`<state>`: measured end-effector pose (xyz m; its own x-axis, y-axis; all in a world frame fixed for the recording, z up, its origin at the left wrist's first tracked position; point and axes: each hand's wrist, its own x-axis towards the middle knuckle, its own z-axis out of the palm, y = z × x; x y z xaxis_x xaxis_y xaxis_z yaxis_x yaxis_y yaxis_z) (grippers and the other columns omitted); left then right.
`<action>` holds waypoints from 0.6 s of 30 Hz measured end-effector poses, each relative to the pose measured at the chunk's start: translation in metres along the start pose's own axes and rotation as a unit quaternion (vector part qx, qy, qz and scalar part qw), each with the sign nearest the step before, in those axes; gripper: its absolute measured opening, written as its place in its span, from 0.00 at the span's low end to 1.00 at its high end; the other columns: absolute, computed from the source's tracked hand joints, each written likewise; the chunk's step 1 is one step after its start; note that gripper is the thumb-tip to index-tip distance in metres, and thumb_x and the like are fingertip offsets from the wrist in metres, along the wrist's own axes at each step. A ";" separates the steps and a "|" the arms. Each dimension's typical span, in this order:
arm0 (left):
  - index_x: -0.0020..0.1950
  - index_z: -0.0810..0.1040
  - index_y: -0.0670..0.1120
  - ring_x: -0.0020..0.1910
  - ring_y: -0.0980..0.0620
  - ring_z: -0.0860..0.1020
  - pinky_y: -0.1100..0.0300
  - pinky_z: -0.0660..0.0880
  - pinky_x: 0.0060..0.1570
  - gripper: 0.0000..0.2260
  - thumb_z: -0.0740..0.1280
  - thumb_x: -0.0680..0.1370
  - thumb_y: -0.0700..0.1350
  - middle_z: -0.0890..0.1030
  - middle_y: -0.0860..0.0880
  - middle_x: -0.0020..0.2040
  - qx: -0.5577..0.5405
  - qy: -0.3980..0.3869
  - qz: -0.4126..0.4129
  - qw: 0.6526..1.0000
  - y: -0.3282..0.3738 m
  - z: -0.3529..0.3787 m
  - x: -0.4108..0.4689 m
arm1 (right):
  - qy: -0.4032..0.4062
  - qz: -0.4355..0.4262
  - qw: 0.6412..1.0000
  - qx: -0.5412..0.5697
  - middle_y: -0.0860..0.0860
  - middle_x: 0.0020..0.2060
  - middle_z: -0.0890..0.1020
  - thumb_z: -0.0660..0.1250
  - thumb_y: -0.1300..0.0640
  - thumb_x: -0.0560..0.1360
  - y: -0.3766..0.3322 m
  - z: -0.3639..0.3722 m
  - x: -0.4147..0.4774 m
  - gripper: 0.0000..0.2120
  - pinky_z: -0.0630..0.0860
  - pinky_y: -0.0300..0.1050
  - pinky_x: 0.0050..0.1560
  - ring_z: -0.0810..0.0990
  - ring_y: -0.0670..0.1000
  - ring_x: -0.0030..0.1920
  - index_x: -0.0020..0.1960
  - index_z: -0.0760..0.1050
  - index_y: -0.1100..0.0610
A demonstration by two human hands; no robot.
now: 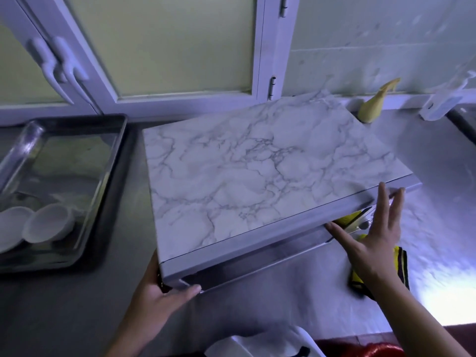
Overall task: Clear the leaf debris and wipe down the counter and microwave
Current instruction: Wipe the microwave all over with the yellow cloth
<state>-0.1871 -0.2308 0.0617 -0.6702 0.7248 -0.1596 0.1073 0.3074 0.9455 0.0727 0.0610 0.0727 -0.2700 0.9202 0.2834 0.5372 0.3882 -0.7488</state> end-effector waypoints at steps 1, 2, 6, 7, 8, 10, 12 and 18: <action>0.50 0.79 0.27 0.35 0.58 0.83 0.71 0.77 0.35 0.17 0.77 0.63 0.26 0.86 0.44 0.41 0.001 0.036 0.009 0.999 0.005 0.008 -0.001 | 0.003 0.012 1.000 -0.009 0.49 0.81 0.42 0.74 0.26 0.59 0.000 -0.001 0.003 0.58 0.51 0.68 0.76 0.42 0.53 0.81 0.80 0.47 0.38; 0.48 0.79 0.26 0.32 0.58 0.83 0.71 0.77 0.33 0.16 0.76 0.63 0.23 0.86 0.44 0.37 -0.006 0.062 0.012 0.998 0.008 0.014 -0.001 | 0.000 0.026 1.000 -0.009 0.52 0.81 0.41 0.74 0.25 0.56 0.000 -0.002 0.006 0.61 0.51 0.67 0.76 0.42 0.54 0.81 0.80 0.46 0.38; 0.45 0.80 0.26 0.29 0.55 0.83 0.68 0.78 0.31 0.16 0.77 0.60 0.22 0.85 0.44 0.32 -0.009 0.115 0.010 0.993 0.002 0.023 0.001 | -0.041 0.037 0.997 0.050 0.51 0.79 0.33 0.76 0.35 0.54 0.004 0.000 0.014 0.62 0.50 0.63 0.78 0.37 0.48 0.80 0.79 0.44 0.34; 0.45 0.80 0.26 0.30 0.53 0.83 0.67 0.79 0.32 0.17 0.77 0.59 0.23 0.85 0.44 0.33 -0.010 0.121 0.005 0.993 -0.001 0.022 0.002 | -0.043 0.033 0.996 0.065 0.51 0.79 0.32 0.77 0.37 0.54 0.007 0.001 0.014 0.62 0.50 0.64 0.78 0.36 0.46 0.80 0.79 0.45 0.35; 0.46 0.80 0.26 0.31 0.52 0.84 0.65 0.80 0.32 0.18 0.78 0.59 0.23 0.85 0.44 0.34 -0.015 0.123 -0.002 0.992 -0.005 0.022 0.003 | -0.039 0.029 0.996 0.078 0.50 0.79 0.31 0.78 0.38 0.54 0.008 0.003 0.014 0.62 0.52 0.65 0.78 0.36 0.46 0.80 0.80 0.46 0.37; 0.47 0.79 0.26 0.32 0.51 0.85 0.65 0.80 0.32 0.20 0.77 0.57 0.22 0.85 0.43 0.35 -0.030 0.125 -0.014 0.992 -0.009 0.018 0.007 | -0.024 0.028 0.994 0.100 0.49 0.79 0.32 0.79 0.41 0.53 0.010 0.008 0.014 0.61 0.57 0.68 0.75 0.38 0.46 0.80 0.80 0.51 0.40; 0.45 0.81 0.29 0.32 0.52 0.85 0.66 0.80 0.32 0.19 0.79 0.56 0.26 0.85 0.44 0.34 -0.027 0.125 -0.012 0.992 -0.012 0.010 0.015 | -0.006 0.026 0.994 0.108 0.50 0.79 0.33 0.82 0.41 0.53 0.009 0.015 0.012 0.62 0.58 0.68 0.75 0.40 0.44 0.80 0.79 0.53 0.42; 0.31 0.86 0.48 0.36 0.57 0.84 0.68 0.79 0.39 0.11 0.78 0.61 0.31 0.86 0.47 0.35 -0.002 0.076 0.002 0.997 0.000 -0.028 0.075 | 0.023 0.044 0.992 0.117 0.51 0.78 0.32 0.82 0.35 0.54 -0.020 0.049 0.016 0.61 0.44 0.28 0.74 0.36 0.41 0.78 0.79 0.53 0.40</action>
<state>-0.2575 -0.1937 0.0574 -0.7732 0.6244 -0.1109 0.1079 0.3017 0.9473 0.0183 0.0657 0.0630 -0.1901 0.9535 0.2340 0.3547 0.2889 -0.8892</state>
